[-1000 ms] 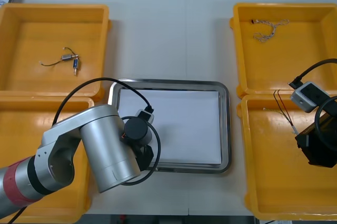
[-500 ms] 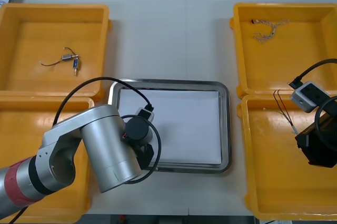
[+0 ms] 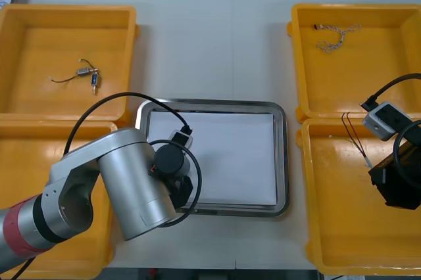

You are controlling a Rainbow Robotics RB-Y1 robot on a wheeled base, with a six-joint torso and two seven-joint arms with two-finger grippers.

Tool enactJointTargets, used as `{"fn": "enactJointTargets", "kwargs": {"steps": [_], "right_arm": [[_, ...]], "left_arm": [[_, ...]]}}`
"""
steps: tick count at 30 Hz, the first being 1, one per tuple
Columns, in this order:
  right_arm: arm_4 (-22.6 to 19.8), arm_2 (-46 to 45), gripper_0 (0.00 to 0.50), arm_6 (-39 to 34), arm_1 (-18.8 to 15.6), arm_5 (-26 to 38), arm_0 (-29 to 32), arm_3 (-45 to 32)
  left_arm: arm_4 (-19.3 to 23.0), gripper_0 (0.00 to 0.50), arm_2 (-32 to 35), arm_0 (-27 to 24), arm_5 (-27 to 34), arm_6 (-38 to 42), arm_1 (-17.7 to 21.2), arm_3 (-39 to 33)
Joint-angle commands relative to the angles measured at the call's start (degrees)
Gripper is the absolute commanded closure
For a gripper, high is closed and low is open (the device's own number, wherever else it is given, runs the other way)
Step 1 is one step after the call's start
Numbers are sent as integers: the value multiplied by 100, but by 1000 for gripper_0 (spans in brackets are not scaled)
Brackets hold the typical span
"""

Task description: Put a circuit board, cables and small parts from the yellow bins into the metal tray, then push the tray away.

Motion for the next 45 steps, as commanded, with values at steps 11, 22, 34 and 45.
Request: {"fn": "enactJointTargets", "kwargs": {"steps": [11, 22, 34, 45], "right_arm": [[-63, 131, 500, -147, -239, 21, -159, -153], [-19, 1195, 500, 20, -652, 21, -968, -22], [-54, 2900, 500, 266, -898, -63, -2339, 558], [192, 4508, 500, 292, -863, -493, -3534, 1007]], "left_arm": [[1105, 0, 1249, 97, 837, -667, 371, -1429], [1737, 0, 2391, 89, 925, -825, 652, -1614], [2669, 0, 3885, 71, 1013, -1071, 1250, -1429], [2977, 0, 4553, -78, 1039, -1388, 1619, -735]]}}
